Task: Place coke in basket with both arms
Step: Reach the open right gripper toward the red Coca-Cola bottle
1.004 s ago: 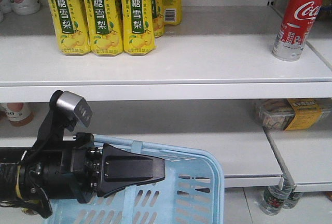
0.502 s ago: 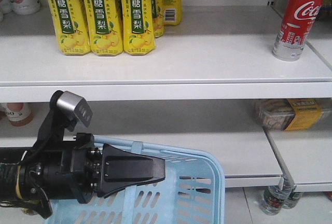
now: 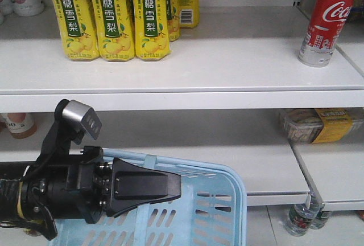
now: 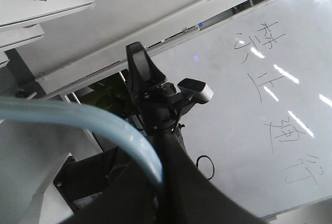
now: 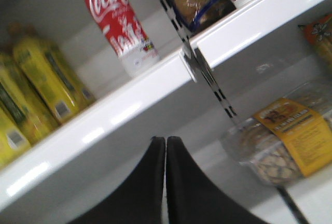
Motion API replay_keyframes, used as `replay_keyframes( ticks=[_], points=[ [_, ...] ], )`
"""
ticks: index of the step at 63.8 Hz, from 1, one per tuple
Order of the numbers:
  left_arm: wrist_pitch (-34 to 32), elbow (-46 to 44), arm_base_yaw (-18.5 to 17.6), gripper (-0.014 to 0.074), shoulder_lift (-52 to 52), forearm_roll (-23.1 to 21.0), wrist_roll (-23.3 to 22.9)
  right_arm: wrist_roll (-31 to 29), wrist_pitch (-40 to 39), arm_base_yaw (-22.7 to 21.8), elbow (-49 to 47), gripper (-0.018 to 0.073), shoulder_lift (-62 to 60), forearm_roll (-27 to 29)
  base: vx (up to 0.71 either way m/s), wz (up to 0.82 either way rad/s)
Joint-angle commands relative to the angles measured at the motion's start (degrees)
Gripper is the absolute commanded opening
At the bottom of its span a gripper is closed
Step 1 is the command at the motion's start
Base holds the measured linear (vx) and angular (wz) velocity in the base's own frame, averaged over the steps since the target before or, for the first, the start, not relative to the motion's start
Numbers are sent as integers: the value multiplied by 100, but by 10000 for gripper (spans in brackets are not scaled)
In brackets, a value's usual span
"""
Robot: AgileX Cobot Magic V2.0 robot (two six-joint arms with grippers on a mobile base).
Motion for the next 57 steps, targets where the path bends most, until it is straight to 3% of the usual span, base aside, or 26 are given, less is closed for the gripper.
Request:
replay_keyframes(
  ticks=[1,6,12,27,35,45,57],
  points=[
    [-1076,-127,-19,-7,-160,-435,-28,413,-860,-13,77,-4,-105,853,0,0],
    [-1076,-127,-19,-7,-160,-435,-28,414,-923,-13,36,-4,-105,1104,0,0],
    [-1076,-127,-19,-7,-160,-435,-28,326,-597,-13,-324,-4,-105,957,0,0],
    [-1076,-127,-19,-7,-160,-435,-28,-121,1264,-13,-2302,6,215,-793,0,0],
    [-1076,-127,-19,-7,-160,-435,-28,-939,2343,-13,-3226,68,708,-919,0,0],
    [-1076,-127,-19,-7,-160,-435,-28,-2421,2825,-13,-3736,290,1274,-289,0,0],
    [-1076,-127,-19,-7,-160,-435,-28,-4123,2299,-13,-3801,659,2102,949,0,0]
  ],
)
